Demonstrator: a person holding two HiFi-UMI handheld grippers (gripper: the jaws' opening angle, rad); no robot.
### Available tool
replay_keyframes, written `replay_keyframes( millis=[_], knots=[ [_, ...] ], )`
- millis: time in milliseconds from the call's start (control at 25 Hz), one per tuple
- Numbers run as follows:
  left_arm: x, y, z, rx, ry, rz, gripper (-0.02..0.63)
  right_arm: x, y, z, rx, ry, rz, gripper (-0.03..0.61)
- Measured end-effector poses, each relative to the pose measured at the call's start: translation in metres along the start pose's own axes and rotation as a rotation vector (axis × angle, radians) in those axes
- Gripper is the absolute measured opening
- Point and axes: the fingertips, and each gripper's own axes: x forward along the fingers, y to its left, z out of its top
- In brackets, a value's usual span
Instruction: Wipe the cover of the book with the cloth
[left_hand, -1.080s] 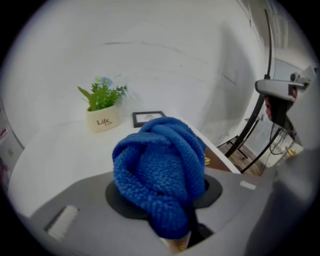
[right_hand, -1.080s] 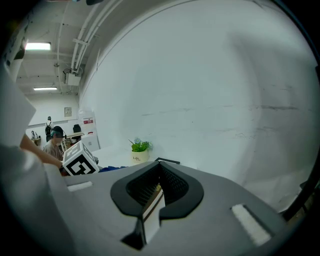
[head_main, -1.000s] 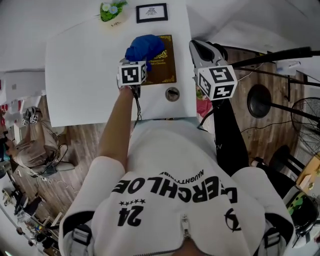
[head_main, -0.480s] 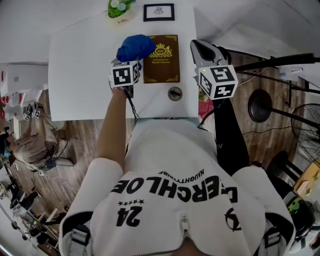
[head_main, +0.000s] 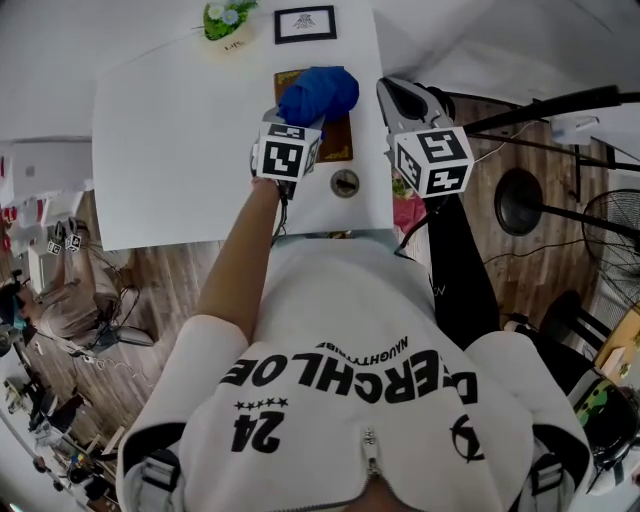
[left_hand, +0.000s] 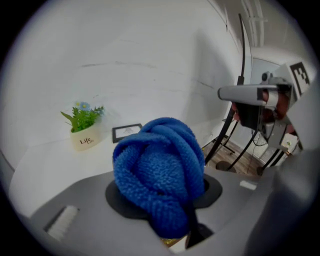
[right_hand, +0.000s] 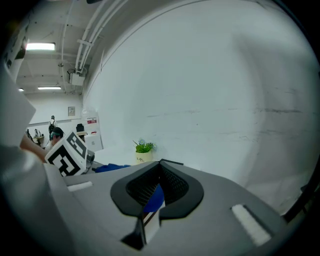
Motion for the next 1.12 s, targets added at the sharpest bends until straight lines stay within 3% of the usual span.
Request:
replay_keyframes(
  millis=[160,480,960,1120],
  knots=[
    [0.018,-0.016,-0.039,-0.005,0.103,-0.028,0.229,-0.006,-0.002,-0.002,0.001,0.005,-0.01,0.002],
    [0.019,-0.012,-0.051,0.009,0.101,-0.008,0.229,-0.009,0.005,-0.002,-0.01,0.002,0.005,0.002],
    [-0.033,0.075,-0.095,-0.189,0.138,0.207,0.229,0.004,0.03,0.007,-0.022,-0.02,0.063,0.003],
    [-0.044,0.087,-0.115,-0.214,0.174,0.244,0.229,0.007,0.037,0.009,-0.024,-0.026,0.078,0.002]
  ],
)
